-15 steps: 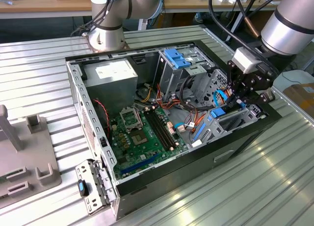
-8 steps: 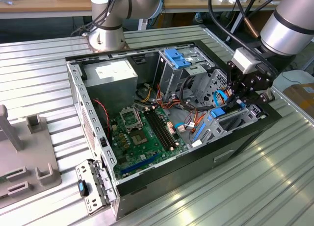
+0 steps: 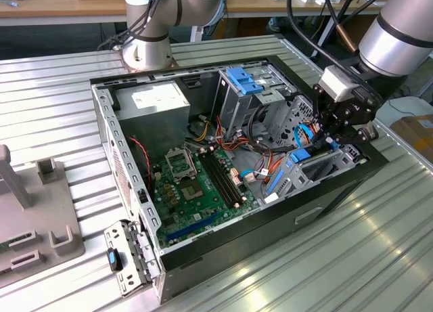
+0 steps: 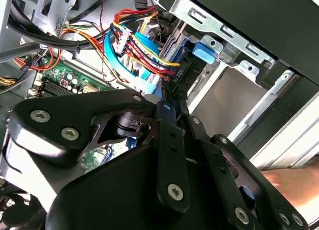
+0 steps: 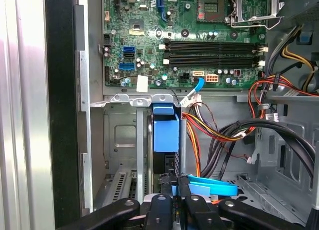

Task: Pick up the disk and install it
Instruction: 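Insert the second disk wire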

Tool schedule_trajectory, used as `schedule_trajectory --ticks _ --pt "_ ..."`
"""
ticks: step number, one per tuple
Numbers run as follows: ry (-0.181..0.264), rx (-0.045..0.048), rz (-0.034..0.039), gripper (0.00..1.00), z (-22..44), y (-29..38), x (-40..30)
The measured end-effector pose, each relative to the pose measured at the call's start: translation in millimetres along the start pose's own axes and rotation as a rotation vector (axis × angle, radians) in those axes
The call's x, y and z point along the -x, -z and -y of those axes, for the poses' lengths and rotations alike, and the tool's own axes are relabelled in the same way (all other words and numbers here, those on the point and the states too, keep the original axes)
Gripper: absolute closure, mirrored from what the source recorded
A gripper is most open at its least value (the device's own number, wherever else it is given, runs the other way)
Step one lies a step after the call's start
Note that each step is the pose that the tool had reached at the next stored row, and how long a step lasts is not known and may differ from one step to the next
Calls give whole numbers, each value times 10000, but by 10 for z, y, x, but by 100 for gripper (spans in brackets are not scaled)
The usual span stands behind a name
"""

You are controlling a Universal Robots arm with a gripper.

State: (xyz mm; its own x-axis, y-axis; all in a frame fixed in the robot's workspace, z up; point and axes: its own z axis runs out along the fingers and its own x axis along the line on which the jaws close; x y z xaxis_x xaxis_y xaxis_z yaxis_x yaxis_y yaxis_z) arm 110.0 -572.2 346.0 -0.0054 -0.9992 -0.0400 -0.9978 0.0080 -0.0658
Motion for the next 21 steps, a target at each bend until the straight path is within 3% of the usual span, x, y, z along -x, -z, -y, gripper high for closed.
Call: schedule_trajectory --ticks 3,7,21 --pt "0 0 -6 84 3 49 2" --pt "2 -36 -8 84 -16 53 2" --pt "-1 -53 -7 84 -19 -23 -5"
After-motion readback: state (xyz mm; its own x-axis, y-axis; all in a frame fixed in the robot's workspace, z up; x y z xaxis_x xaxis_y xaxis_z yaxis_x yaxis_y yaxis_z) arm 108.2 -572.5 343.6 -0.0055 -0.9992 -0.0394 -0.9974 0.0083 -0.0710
